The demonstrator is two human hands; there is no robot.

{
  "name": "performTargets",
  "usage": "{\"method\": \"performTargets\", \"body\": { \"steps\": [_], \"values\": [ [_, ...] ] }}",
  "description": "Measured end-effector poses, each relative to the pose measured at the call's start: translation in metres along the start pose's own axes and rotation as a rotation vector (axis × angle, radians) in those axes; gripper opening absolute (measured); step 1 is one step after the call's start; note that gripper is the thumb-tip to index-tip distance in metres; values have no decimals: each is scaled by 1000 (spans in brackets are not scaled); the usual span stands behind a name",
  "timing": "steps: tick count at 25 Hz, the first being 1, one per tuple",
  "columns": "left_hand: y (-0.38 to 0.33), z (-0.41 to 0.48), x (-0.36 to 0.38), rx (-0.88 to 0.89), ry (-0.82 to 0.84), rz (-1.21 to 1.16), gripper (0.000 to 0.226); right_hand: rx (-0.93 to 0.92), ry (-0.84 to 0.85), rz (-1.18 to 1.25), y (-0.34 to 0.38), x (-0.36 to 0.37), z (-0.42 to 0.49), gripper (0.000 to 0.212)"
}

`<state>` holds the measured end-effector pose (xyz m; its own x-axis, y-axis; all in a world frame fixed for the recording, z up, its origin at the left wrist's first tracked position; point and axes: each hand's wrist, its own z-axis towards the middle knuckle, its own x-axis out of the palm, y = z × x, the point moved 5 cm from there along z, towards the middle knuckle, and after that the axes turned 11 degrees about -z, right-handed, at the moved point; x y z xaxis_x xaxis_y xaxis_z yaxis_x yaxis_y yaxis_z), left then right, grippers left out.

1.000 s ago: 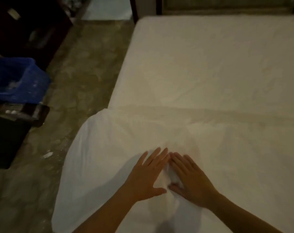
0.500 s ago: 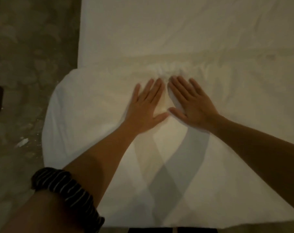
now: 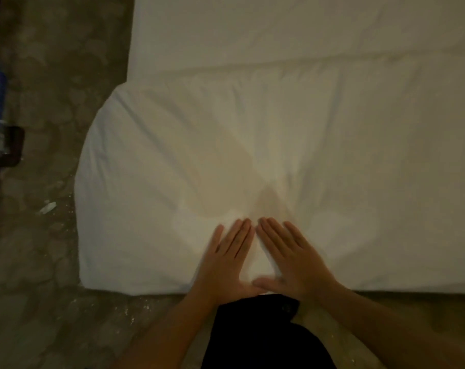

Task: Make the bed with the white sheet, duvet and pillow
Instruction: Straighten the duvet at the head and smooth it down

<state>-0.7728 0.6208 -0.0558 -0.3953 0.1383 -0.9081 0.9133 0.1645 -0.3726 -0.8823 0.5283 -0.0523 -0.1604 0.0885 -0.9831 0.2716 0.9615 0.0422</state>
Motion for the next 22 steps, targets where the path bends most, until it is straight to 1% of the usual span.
{"method": "performTargets", "body": {
  "steps": [2,4,7,9,11,14,15,17,18,19,22],
  "values": [
    [-6,-1,-3,-23,18,-4,110,-22,-3,10,-5,-2,-11,91],
    [-6,14,-13,-13,26,-12,109,-53,-29,-1,-24,-7,-8,89],
    [-1,55,-25,51,53,6,106,-101,-38,-29,-65,-16,15,91],
    [2,98,-34,93,5,-1,104,-92,-69,-60,-103,-24,41,91],
    [7,149,-47,128,-88,-19,100,-35,-137,-97,-149,-34,72,89],
    [23,234,-77,149,-197,7,100,115,-214,-161,-233,-53,126,90],
    [25,259,-89,156,-200,40,101,151,-197,-179,-260,-59,141,92],
    [25,302,-102,123,-106,119,108,208,-79,-187,-301,-66,158,97],
    [21,320,-101,84,-60,143,111,223,-32,-191,-313,-63,160,97],
    [15,331,-98,68,-56,149,112,218,-30,-191,-315,-59,159,97],
    [-11,323,-75,109,-60,59,109,169,-68,-137,-289,-42,129,94]
  ]
}}
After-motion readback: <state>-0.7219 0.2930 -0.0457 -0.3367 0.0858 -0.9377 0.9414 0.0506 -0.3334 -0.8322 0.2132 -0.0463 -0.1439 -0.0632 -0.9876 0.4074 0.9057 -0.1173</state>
